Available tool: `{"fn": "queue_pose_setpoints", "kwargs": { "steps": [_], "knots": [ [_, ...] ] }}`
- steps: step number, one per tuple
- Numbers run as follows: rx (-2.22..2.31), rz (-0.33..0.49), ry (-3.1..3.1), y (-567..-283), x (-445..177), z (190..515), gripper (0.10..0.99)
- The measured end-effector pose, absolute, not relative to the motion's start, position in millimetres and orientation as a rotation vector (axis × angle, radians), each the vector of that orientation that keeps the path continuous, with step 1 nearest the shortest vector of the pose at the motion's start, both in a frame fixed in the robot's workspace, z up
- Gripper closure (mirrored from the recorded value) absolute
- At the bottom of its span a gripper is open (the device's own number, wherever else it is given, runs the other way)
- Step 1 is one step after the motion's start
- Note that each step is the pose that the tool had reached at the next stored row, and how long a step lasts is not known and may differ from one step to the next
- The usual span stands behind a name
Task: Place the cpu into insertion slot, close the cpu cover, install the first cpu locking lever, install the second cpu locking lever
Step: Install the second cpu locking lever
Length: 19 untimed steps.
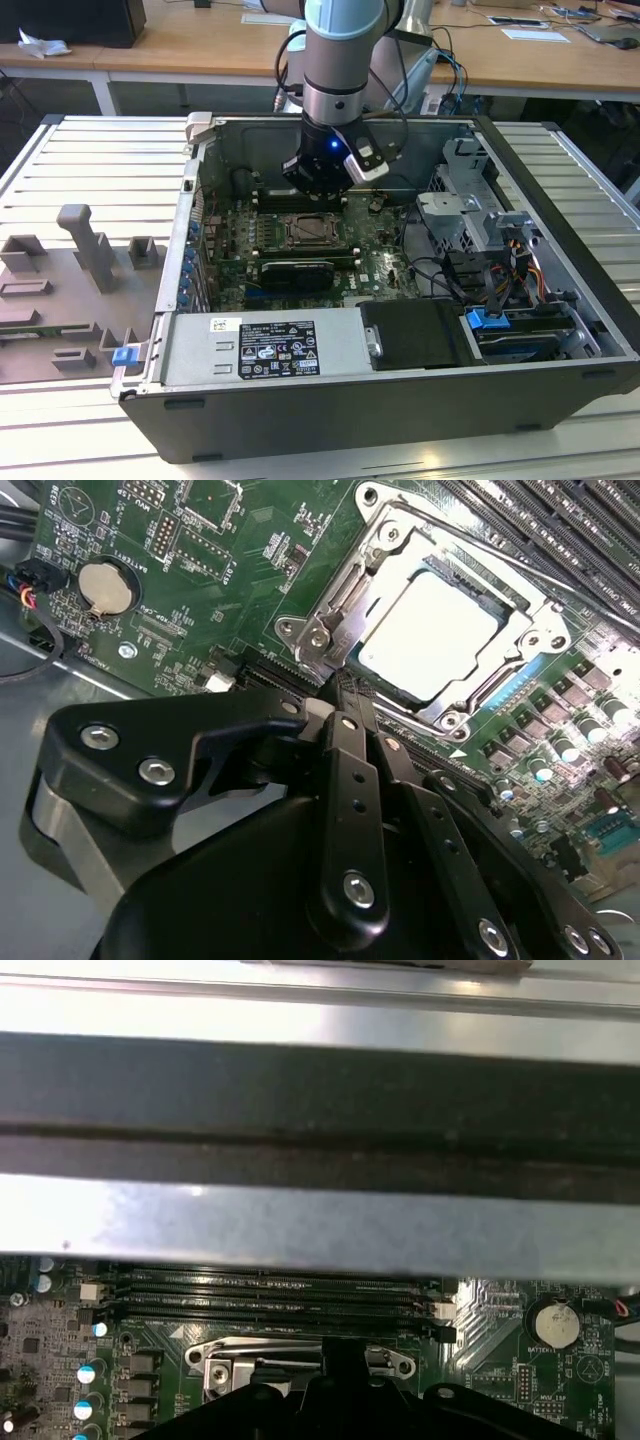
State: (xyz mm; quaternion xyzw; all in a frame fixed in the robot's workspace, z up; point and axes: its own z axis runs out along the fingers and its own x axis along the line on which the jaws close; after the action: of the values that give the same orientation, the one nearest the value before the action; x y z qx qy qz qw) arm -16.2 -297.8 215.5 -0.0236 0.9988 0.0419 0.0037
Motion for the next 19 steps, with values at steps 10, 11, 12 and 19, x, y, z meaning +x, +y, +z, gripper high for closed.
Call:
{"fn": "queue_pose_setpoints", "kwargs": {
  "steps": [10, 11, 12, 19],
  "knots": [
    [-0.074, 0.129, 3.131, -304.7, -16.1, 259.5, 0.980],
    [-0.074, 0.129, 3.131, -308.1, -16.1, 259.5, 0.980],
    [-0.074, 0.129, 3.131, -311.4, -16.2, 259.5, 0.980],
    [-0.074, 0.131, 3.131, -346.9, -16.2, 259.2, 0.980]
  ]
}}
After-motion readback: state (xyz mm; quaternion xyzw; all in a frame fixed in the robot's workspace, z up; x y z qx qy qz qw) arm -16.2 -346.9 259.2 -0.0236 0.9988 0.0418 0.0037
